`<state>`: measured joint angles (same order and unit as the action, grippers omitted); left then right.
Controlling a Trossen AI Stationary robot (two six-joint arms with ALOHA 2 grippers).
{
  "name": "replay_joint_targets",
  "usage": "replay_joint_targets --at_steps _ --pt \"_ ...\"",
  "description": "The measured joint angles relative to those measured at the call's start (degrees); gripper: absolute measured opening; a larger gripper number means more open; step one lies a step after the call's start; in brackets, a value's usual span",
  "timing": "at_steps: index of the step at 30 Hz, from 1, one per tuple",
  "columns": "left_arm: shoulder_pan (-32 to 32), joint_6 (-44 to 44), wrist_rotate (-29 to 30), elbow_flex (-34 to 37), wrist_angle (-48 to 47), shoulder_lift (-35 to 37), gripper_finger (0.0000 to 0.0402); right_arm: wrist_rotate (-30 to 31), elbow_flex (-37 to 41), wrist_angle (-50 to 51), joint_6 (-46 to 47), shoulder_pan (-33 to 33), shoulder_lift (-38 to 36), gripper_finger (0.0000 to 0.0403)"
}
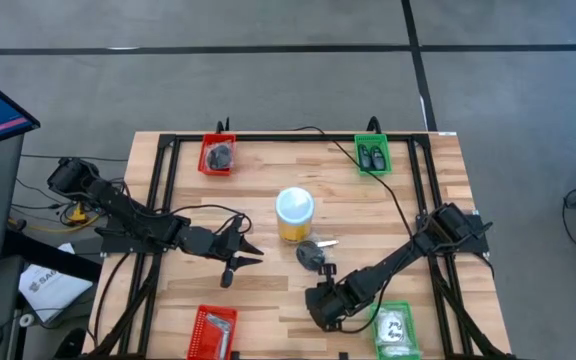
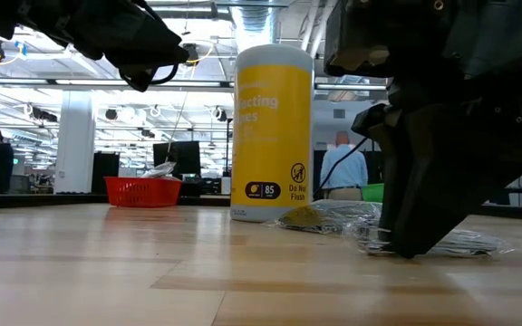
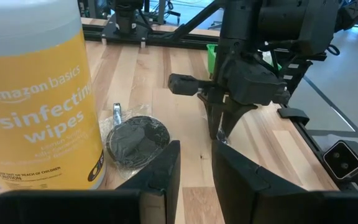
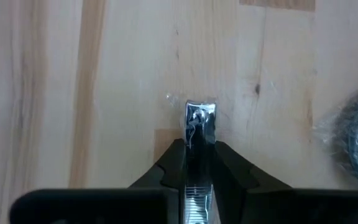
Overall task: Pick & Place Travel size toiletries
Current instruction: Put the nail cutter into the bottom orange bin
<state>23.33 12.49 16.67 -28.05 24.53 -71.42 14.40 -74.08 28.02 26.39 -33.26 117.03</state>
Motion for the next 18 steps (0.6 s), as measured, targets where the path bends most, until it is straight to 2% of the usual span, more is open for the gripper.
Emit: replay_joint_targets --at_steps 9,18 --pt "0.0 0.0 0.0 0.0 0.2 0.0 0.0084 -0.2 0.2 0.9 -1.8 1.4 -1.2 0.0041" --pt "0.0 0.0 0.0 0.0 2.7 0.0 0.0084 -0.4 -3.4 2.2 -8.1 4.0 -6.6 0.0041"
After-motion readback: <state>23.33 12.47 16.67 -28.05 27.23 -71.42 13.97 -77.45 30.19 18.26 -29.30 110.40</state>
